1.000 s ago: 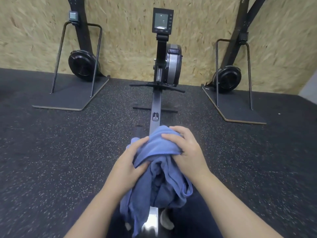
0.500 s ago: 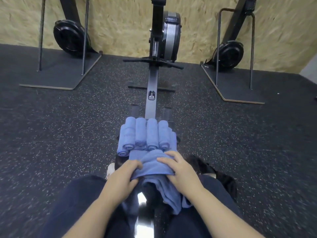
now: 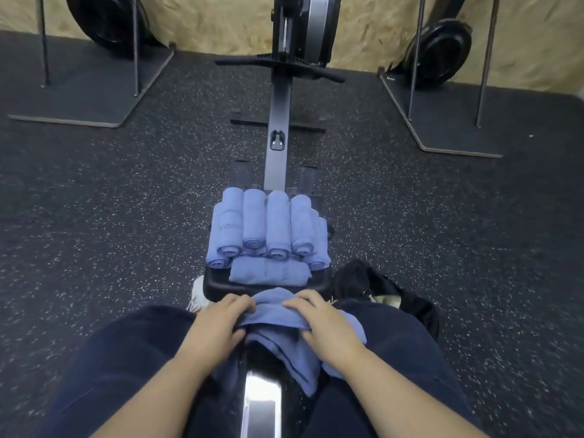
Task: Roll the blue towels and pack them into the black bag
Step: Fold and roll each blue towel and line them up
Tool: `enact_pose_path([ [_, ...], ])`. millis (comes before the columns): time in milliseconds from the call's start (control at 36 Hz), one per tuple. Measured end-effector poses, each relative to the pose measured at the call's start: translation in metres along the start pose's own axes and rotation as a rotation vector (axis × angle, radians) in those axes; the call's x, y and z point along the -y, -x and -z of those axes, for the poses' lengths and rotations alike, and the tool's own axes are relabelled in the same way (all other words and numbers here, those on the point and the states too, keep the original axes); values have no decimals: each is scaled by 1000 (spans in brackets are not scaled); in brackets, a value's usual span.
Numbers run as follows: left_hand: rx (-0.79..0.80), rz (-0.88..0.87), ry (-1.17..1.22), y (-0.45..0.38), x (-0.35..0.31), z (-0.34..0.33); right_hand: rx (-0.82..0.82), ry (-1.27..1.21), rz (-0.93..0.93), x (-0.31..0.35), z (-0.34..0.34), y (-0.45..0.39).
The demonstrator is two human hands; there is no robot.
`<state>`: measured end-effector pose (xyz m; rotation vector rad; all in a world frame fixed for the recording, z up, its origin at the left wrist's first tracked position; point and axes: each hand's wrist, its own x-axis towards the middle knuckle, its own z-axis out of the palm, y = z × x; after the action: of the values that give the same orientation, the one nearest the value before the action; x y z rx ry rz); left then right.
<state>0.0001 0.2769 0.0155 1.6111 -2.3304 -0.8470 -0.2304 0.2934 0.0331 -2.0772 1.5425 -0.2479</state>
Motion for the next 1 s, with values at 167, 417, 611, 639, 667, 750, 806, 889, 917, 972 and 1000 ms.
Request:
enact_pose_path([
  [167,20,27,45,-12,15,-8,13,-13,-4,-9,-7,-14],
  [417,-14,51,12,-30,21,-15,14,43,-110,-22,-9,-24],
  [611,84,141,60,-43,27,-30,14,20,-229,-35,-13,-26],
  [639,80,155,72,-44,26,-30,-16,40,-223,-36,-13,-26],
  [667,65,166,91,-44,26,-29,-24,32,-209,-36,-12,-26],
  [750,19,197,126,-45,24,-24,14,-63,-184,-32,-9,-27],
  [806,-31,202,145,-44,21,-21,36,-87,-184,-28,-7,-29],
  [889,-95,181,182,-41,15,-15,52,-60,-189,-23,-4,-27],
  [917,-114,166,197,-40,13,-14,41,-52,-177,-21,-4,-26],
  [972,-150,137,234,-37,8,-9,26,-47,-158,-16,0,-23],
  [1000,-169,123,250,-35,5,-6,18,-52,-152,-13,2,-21],
])
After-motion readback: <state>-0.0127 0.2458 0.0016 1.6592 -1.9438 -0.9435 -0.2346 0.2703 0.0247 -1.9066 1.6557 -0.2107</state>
